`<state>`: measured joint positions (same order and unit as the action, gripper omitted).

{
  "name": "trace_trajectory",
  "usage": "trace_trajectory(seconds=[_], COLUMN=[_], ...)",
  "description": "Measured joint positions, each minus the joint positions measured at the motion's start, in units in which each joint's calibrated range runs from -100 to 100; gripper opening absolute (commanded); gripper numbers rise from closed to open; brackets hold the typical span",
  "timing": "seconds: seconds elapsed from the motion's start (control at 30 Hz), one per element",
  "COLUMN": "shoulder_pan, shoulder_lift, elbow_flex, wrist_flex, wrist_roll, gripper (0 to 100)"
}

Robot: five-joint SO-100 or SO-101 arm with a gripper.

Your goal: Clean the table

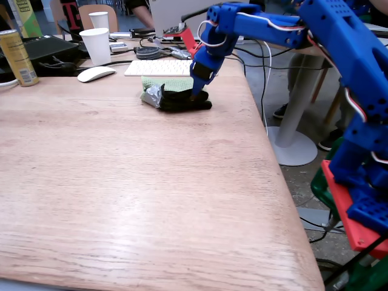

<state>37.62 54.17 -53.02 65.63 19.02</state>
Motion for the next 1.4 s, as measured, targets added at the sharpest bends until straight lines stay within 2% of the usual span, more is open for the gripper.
trace_trajectory(seconds=[0.07, 0.2, 0.3, 0.43, 0.57, 0.63, 0.7, 0.8, 0.97, 1.1, 1.2, 1.23, 1.27, 1.33, 1.4], shoulder_pan=[0.7, 0.7, -1.1, -10.2, -27.2, -31.9, -34.2, -35.0, -45.1, -48.9, -49.2, -49.2, -49.2, -48.7, -48.1], shoulder_lift=[-3.5, -18.5, -27.9, -36.3, -43.5, -46.3, -50.2, -60.2, -74.1, -85.1, -91.6, -93.1, -93.3, -91.8, -85.4], elbow_flex=[0.5, 0.6, 0.7, 0.7, 0.7, 1.5, 8.6, 27.5, 46.8, 67.8, 89.0, 100.4, 102.5, 113.1, 114.3], wrist_flex=[2.7, 14.5, 17.1, 19.6, 27.8, 29.8, 30.1, 30.0, 29.7, 20.5, 10.0, 4.7, 2.9, -8.9, -17.7], wrist_roll=[-0.9, -1.6, -1.6, -1.6, -1.9, -3.0, -3.5, -3.6, -3.6, -4.4, -4.4, -4.6, -4.5, -4.4, -4.4], gripper=[1, 1, 1, 1, 1, 1, 1, 1, 1, 1, 1, 1, 1, 1, 1])
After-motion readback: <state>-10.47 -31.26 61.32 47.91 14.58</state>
